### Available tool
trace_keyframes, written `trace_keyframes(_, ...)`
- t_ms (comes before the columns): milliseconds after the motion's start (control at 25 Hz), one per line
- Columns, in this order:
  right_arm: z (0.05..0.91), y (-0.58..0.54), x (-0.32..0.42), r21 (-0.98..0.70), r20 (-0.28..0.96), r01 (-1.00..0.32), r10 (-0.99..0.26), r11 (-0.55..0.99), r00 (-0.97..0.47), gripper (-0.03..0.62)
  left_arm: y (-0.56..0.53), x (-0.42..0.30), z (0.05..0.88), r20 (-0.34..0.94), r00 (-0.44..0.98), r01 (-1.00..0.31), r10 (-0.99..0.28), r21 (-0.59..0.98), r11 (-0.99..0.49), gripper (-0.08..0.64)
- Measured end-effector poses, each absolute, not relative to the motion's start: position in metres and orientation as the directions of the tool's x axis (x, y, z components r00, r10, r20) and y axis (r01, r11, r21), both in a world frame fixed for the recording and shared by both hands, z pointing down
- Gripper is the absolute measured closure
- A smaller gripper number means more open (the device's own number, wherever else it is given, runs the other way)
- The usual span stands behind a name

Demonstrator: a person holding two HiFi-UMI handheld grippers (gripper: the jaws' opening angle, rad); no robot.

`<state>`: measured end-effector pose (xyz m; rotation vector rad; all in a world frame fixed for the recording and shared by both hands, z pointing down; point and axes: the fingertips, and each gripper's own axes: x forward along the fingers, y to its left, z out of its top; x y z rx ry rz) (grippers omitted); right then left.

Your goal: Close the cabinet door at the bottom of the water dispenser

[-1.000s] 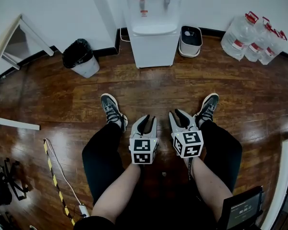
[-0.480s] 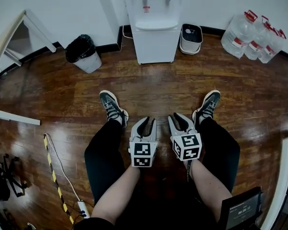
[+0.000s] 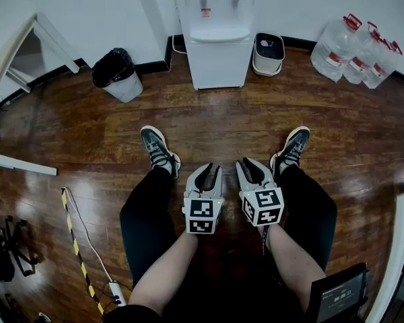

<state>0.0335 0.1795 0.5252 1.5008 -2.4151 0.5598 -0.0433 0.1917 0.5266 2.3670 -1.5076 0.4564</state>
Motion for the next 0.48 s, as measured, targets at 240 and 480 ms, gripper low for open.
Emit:
trace_keyframes(240,0.5254,0.1803,0.0357,-0.195,0.400,-0.897,-0.803,0.397,-0.442,0.517,0.1925,-0.0418,0.5290,0.425,0.398,-0.911,-0.813,0.075,-0.406,0.457)
trace_keyframes(480,0.5258,0.1809,0.0371,-0.197,0.399,-0.897,-0.803,0.396,-0.443,0.517,0.1929,-0.0401,0.5300,0.426,0.398,-0.910,-0.812,0.074,-0.408,0.457)
